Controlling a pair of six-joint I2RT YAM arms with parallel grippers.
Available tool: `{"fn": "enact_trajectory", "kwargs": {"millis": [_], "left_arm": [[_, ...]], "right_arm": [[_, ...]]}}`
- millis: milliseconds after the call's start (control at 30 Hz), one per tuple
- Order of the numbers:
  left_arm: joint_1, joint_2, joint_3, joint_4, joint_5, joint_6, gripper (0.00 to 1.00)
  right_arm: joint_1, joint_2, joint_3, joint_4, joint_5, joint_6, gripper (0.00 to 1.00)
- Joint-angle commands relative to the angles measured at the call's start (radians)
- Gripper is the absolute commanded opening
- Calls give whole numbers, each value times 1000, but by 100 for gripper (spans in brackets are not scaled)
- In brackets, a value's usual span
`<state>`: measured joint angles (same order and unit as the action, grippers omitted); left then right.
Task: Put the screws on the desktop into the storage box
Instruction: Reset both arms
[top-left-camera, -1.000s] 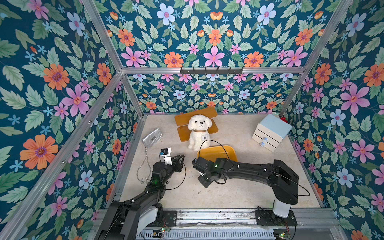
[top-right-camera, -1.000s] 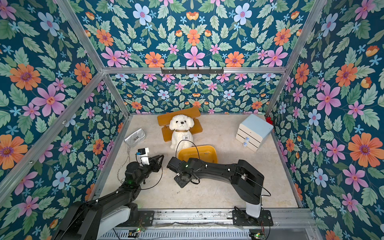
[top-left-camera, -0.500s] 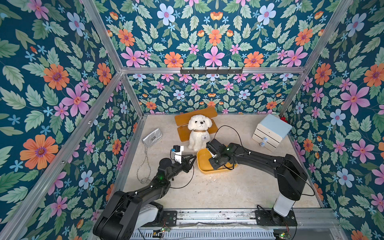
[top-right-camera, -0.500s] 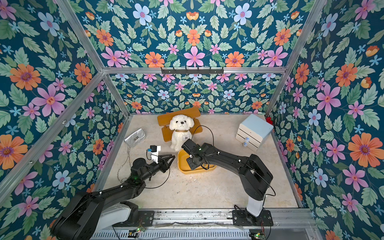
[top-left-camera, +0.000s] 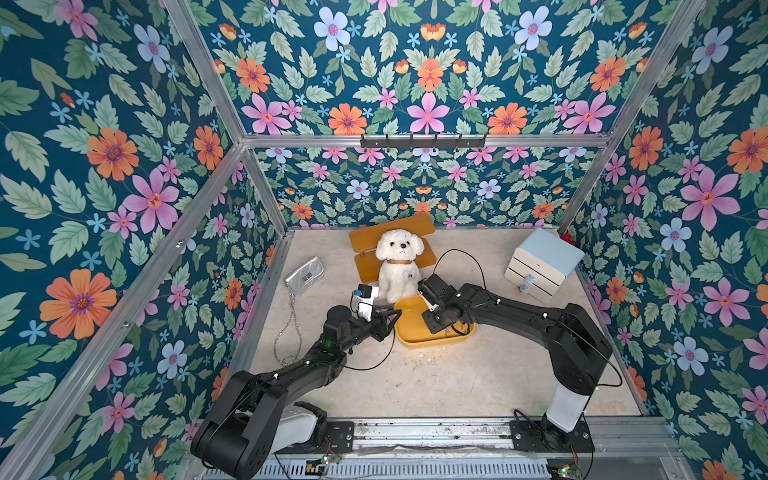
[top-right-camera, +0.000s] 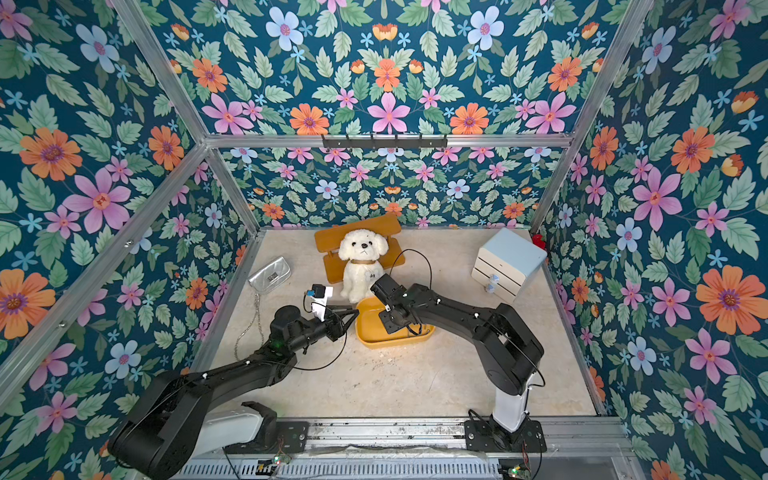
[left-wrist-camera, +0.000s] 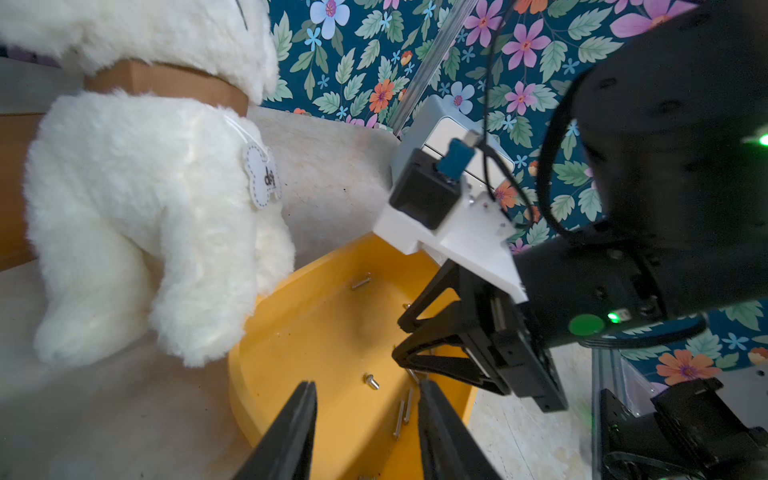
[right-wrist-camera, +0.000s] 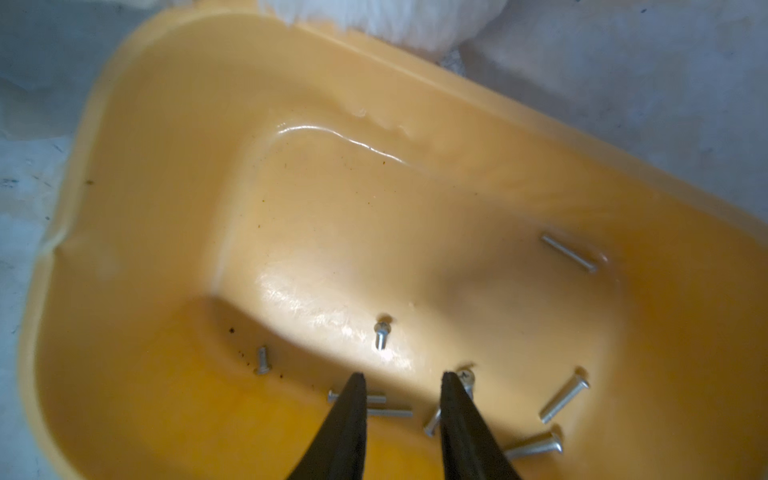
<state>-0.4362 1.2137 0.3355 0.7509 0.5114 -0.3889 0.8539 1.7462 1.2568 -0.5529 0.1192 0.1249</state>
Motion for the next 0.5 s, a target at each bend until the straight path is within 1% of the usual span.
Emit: {"fn": "enact_trajectory", "kwargs": {"millis": [0, 33, 67, 100, 133, 167, 267, 333, 367, 433, 467], "left_arm": [[12, -43, 81, -198, -266, 83, 57], [18, -55, 110, -241, -348, 112, 60], [25, -61, 147, -289, -450, 160, 65], [28, -60, 181, -322, -544, 200, 70], [34, -47, 208, -337, -620, 235, 75], [44, -24, 242, -349, -667, 283, 77], [55, 28, 309, -412, -744, 394, 79], [71, 28, 255, -309, -774, 457, 82], [90, 25, 208, -217, -788, 481, 87], [147, 39, 125, -58, -772, 499, 92], [189, 60, 101, -5, -736, 494, 93]], "right_arm": [[-34, -109, -57, 104, 70, -45, 47], [-55, -141, -75, 121, 65, -52, 52], [-96, -183, -107, 155, 50, -64, 69], [-137, -217, -136, 180, 45, -79, 99], [-174, -245, -160, 205, 49, -87, 100], [-224, -280, -196, 244, 43, -95, 100], [-379, -376, -308, 360, -25, -101, 100], [-457, -438, -377, 427, -25, -108, 100], [-490, -467, -411, 459, -12, -117, 100], [-534, -499, -455, 494, 14, -161, 100], [-555, -505, -476, 514, 31, -182, 100]]}}
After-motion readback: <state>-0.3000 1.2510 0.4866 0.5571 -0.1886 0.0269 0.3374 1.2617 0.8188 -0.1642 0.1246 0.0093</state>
